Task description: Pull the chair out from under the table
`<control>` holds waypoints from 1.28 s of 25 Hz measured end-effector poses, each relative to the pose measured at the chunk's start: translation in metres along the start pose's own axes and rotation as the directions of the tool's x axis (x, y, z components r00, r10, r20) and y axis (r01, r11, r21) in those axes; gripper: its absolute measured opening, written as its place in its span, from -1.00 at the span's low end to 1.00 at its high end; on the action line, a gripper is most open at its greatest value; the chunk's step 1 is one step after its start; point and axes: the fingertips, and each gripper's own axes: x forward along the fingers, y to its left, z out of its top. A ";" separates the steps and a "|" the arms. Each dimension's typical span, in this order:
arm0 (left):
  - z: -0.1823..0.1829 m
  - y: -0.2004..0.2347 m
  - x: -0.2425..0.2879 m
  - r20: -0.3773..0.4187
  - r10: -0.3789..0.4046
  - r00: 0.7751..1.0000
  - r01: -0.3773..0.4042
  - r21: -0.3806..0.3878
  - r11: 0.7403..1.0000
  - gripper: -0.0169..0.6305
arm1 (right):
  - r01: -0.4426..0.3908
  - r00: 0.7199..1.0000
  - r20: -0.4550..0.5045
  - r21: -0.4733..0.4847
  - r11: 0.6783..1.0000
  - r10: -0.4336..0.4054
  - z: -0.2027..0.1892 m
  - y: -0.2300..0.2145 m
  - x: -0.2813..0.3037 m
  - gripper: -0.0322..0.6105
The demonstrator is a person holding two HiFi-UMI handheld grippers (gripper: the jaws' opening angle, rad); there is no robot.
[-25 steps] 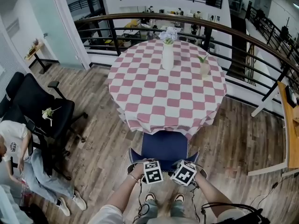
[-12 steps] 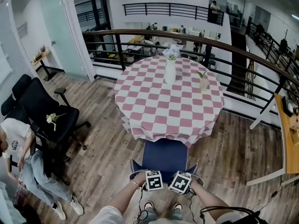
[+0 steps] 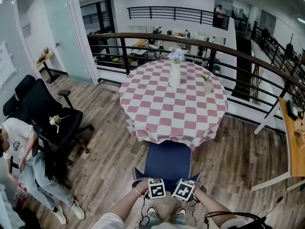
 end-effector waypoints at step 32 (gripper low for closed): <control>-0.022 -0.079 -0.005 -0.007 -0.050 0.999 0.050 0.007 0.999 -0.59 | -0.100 0.995 0.011 0.025 0.995 0.100 -0.011 0.076 0.001 -0.52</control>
